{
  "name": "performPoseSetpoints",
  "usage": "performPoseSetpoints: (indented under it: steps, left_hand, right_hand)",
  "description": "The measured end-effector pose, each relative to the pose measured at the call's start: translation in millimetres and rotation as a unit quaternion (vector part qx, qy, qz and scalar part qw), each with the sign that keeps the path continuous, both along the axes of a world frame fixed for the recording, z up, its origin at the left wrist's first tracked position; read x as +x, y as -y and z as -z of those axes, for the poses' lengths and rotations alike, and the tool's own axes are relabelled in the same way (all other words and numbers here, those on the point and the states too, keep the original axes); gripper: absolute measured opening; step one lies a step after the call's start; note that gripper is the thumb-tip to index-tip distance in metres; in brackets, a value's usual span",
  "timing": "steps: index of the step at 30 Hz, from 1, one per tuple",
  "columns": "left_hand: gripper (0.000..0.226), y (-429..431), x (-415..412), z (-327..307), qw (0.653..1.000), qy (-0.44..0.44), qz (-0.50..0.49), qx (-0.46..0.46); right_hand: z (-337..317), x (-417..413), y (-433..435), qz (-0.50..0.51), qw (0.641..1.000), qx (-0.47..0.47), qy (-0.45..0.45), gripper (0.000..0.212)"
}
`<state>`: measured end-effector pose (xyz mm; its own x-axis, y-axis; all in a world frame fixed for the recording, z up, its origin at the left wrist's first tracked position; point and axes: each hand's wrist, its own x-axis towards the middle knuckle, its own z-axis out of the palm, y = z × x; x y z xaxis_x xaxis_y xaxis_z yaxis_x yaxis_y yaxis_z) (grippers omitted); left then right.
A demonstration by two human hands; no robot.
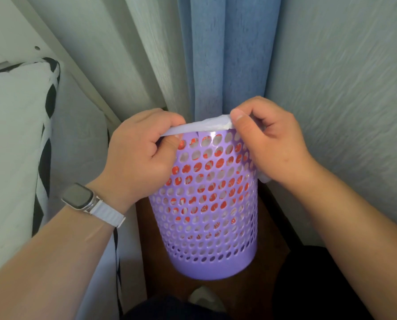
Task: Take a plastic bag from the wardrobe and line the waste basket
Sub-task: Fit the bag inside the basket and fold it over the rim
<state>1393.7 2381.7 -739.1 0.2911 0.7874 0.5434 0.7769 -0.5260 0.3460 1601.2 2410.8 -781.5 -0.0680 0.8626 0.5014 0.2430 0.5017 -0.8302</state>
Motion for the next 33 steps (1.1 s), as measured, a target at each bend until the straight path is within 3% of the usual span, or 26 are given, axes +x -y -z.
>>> performPoseSetpoints:
  steps: [7,19,27,33]
  left_hand:
    - [0.014,-1,-2,2,1.000,0.004,-0.008,-0.011]
    - [0.015,2,2,-2,0.999,0.031,0.005,-0.026]
    - [0.023,6,14,-7,0.995,-0.078,0.047,0.028]
    - [0.018,4,12,-5,0.995,-0.090,0.036,0.022]
  right_hand:
    - [4,5,0,-0.021,0.998,0.021,0.056,0.014]
    - [5,1,6,0.020,0.999,0.007,0.032,0.023]
    - [6,-9,11,0.057,0.991,0.077,0.098,0.027]
    - [3,-12,14,0.015,0.996,0.028,0.085,0.019]
